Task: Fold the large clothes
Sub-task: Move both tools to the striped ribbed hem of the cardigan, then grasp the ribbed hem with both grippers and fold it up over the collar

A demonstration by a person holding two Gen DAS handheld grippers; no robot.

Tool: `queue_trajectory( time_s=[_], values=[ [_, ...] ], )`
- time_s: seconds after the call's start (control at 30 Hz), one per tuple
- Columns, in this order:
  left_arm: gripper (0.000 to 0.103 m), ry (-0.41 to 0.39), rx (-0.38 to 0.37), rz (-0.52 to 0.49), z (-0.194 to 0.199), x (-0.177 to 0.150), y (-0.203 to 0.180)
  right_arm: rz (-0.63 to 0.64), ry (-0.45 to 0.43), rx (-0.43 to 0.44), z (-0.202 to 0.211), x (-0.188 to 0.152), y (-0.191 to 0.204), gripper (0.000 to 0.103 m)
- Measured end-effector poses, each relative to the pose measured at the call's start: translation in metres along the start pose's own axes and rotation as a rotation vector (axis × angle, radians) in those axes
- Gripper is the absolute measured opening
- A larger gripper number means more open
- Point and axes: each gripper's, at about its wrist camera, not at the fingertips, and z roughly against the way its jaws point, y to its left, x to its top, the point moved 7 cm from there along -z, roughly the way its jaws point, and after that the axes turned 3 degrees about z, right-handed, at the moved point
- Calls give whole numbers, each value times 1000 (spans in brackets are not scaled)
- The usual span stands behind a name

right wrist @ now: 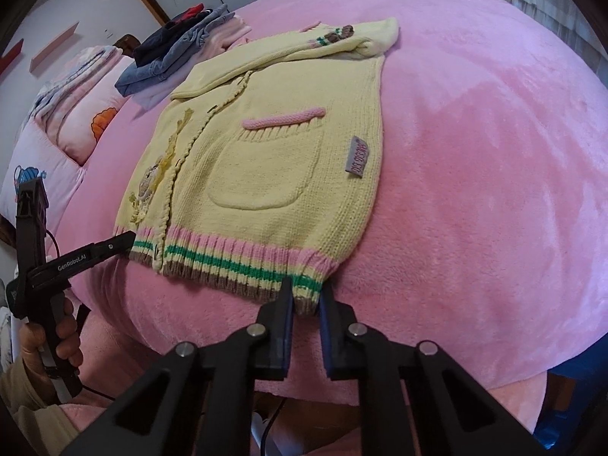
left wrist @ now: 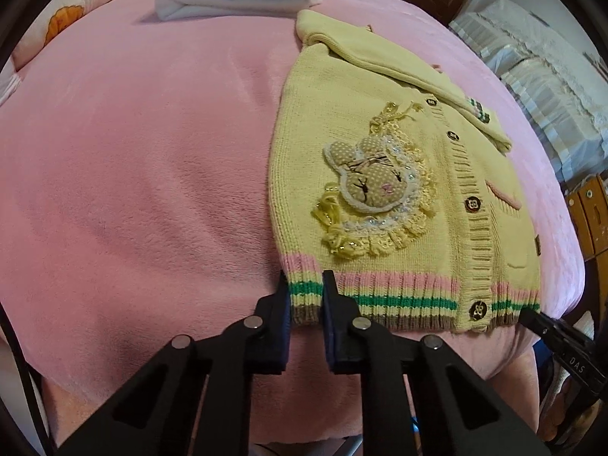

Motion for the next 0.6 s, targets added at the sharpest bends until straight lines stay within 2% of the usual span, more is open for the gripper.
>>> queue_trajectory(
  time_s=[0.13,0.3,0.47,0.6],
  values=[
    [9,63,3,-93,8,8,-7,66,-32,-3,15,8,6,11],
    [9,127,39,-258,25,27,-25,135,-63,-5,40,27,6,11],
    [8,149,-5,-261,44,66,-45,173,-69,37,63,60,4,11],
    [8,106,-28,-237,57,119,-57,143,-103,91,80,103,-5,11]
  ],
)
